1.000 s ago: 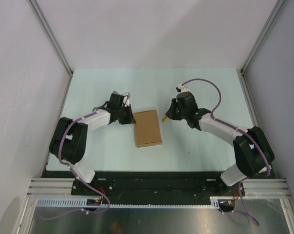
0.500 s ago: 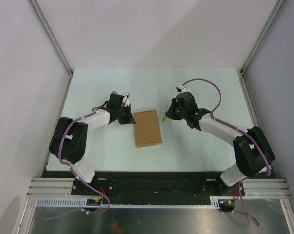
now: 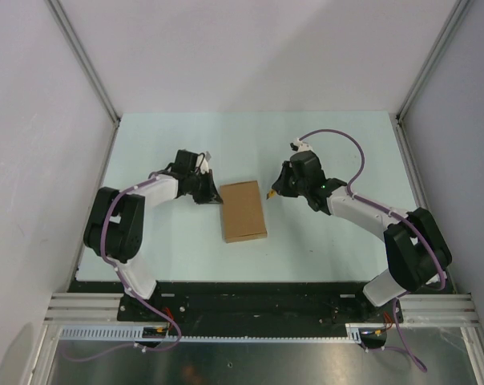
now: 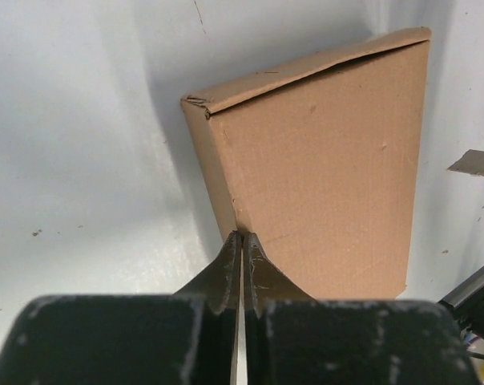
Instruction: Unpack the express box
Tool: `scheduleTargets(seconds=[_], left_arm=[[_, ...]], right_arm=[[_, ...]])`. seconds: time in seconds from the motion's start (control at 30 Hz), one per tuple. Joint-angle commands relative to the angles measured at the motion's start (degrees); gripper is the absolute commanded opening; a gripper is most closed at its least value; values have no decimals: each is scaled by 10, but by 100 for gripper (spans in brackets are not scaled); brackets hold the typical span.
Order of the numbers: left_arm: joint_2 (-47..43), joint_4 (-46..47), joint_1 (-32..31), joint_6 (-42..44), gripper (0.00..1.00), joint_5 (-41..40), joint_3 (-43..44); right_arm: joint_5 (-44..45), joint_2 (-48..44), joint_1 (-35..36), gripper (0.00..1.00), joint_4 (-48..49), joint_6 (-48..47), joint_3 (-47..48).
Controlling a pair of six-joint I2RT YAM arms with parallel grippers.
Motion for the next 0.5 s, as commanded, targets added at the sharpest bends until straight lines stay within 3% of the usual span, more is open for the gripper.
scheduleTargets(seconds=[0.0, 0.47], left_arm=[[52, -108, 12, 23, 0, -78, -29], [66, -126, 17, -47, 0, -76, -37]], right_arm=[[9, -7, 3, 0, 25, 3, 17], [3, -8, 9, 0, 19, 1, 18]])
